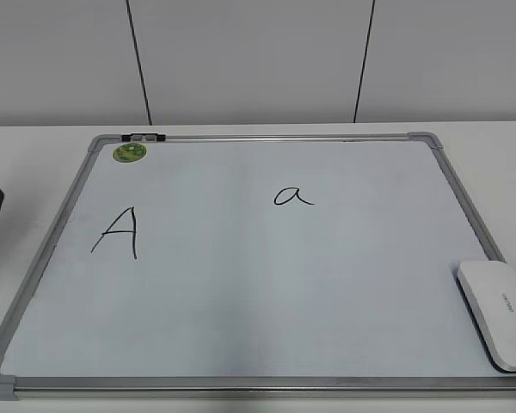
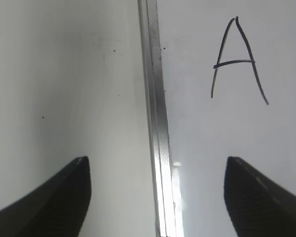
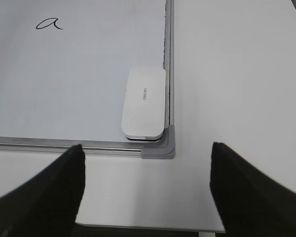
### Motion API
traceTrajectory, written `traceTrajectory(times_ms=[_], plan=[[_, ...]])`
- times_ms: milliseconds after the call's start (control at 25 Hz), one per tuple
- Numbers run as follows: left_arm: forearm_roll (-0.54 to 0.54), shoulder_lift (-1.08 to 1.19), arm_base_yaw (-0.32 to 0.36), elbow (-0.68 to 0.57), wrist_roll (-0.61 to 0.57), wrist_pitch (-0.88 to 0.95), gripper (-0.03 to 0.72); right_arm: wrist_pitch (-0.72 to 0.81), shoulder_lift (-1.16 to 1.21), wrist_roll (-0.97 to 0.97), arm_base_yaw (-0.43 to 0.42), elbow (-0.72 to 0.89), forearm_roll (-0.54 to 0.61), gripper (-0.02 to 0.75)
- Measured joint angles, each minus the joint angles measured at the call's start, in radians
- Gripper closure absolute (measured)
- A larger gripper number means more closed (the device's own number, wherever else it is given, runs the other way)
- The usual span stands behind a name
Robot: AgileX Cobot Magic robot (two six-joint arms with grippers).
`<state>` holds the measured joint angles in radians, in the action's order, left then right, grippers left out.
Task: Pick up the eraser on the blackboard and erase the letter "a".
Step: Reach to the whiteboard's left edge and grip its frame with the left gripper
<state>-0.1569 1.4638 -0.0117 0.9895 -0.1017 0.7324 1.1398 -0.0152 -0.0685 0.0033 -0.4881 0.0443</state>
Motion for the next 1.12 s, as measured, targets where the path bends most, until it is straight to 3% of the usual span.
traceTrajectory(times_ms=[320, 560, 1120], plan=[[0.0, 0.234, 0.0, 0.198, -0.035, 0.089, 0.069, 0.0, 0.0, 0.0, 0.0, 0.0, 0.0, 0.151], [-0.002, 0.344, 0.0, 0.269, -0.085, 0.109, 0.111, 0.0, 0.0, 0.0, 0.0, 0.0, 0.0, 0.152], [-0.035, 0.55, 0.0, 0.457, -0.118, 0.21, 0.119, 0.0, 0.0, 0.0, 0.0, 0.0, 0.0, 0.151]])
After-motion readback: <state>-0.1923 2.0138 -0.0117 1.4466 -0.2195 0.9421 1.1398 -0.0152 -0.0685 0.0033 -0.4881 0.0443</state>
